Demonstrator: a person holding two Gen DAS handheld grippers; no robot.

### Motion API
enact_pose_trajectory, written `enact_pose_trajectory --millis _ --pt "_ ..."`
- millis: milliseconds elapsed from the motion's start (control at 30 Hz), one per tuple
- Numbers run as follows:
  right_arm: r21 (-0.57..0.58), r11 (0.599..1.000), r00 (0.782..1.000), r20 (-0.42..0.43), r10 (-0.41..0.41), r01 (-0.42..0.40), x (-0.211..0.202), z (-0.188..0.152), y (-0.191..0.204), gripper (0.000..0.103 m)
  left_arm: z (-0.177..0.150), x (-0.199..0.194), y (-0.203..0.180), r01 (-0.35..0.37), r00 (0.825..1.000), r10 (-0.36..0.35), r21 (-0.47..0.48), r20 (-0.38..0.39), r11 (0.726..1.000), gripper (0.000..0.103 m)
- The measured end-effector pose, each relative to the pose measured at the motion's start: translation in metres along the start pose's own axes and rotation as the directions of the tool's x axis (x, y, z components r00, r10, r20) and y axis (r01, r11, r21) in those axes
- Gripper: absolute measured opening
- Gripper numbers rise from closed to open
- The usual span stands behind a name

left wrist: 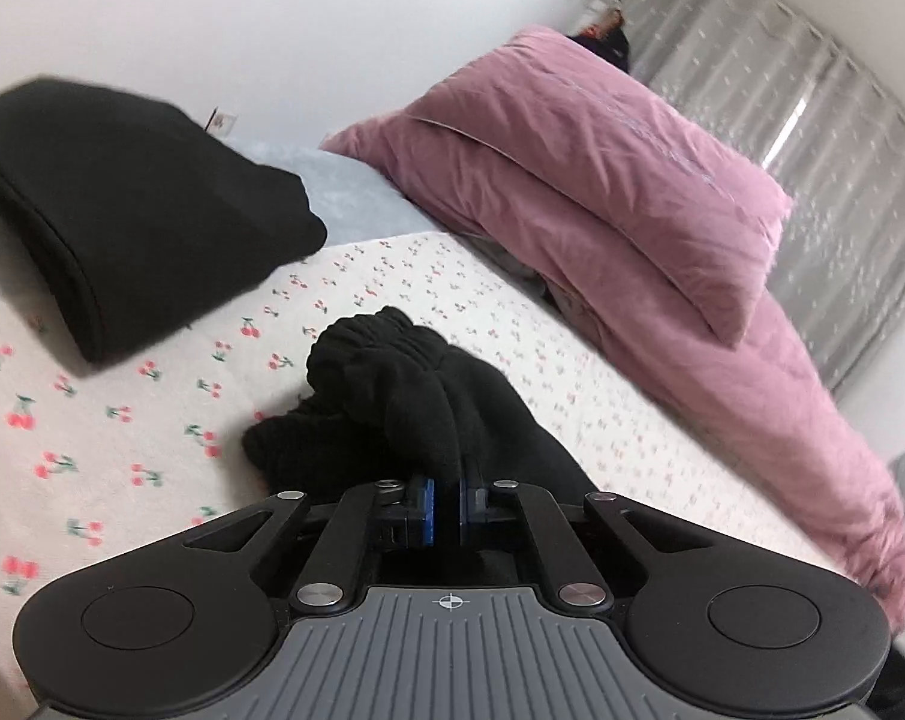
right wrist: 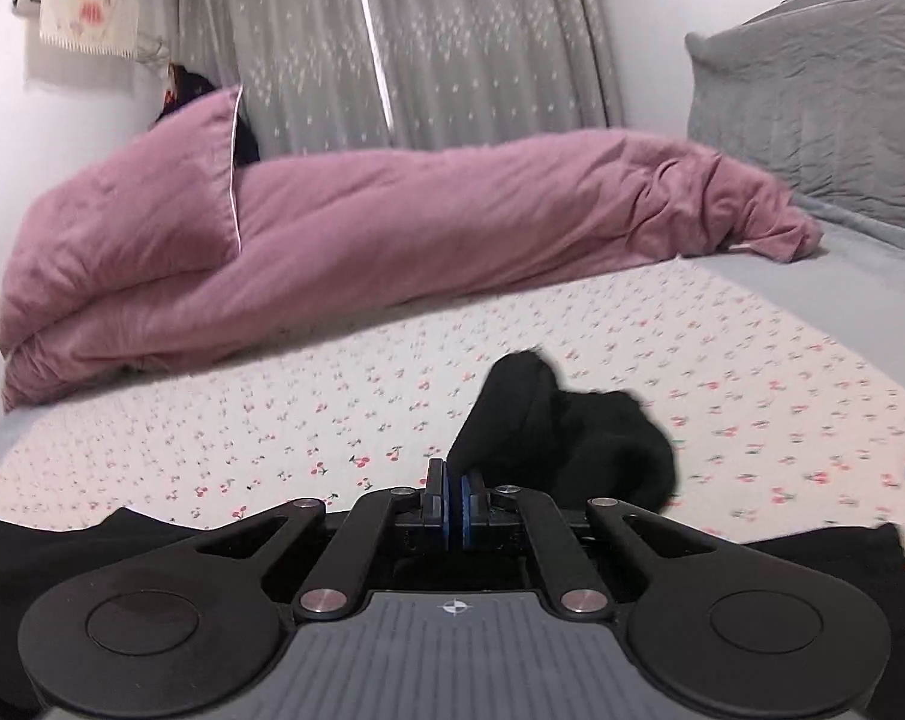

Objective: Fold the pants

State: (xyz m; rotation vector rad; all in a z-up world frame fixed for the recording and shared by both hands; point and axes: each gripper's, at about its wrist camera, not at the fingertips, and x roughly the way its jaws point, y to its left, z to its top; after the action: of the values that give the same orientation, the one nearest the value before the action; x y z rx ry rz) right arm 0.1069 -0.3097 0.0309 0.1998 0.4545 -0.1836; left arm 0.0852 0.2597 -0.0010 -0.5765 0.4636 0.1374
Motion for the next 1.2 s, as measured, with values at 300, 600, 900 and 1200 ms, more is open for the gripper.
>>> enact_pose_trajectory --millis 300,600,900,1200 --pt "-0.089 0.996 0.991 -0.134 -0.008 -0.004 -0.035 -0.03 -0.017 0.003 -0.016 -0.011 0.006 -0.057 0.992 0.078 0.2 -0.099 0.978 0.005" --pt "-0.138 0.989 0.916 -0.39 -0.094 0.042 0.001 -0.059 -0.03 0.004 -0.031 -0.002 -0.006 -0.143 0.968 0.207 0.365 -0.142 0.92 0.016" --pt "-0.11 0.993 0.956 -0.287 -0.063 0.032 -0.015 -0.025 -0.043 0.05 -0.036 -0.03 -0.045 -0.207 0.964 0.265 0.557 -0.024 0.804 0.071" --pt "-0.175 0.983 0.964 -0.266 0.001 -0.05 0.004 0.004 -0.019 0.066 -0.064 -0.022 -0.134 0.103 0.981 0.029 0.64 -0.193 0.761 0.083"
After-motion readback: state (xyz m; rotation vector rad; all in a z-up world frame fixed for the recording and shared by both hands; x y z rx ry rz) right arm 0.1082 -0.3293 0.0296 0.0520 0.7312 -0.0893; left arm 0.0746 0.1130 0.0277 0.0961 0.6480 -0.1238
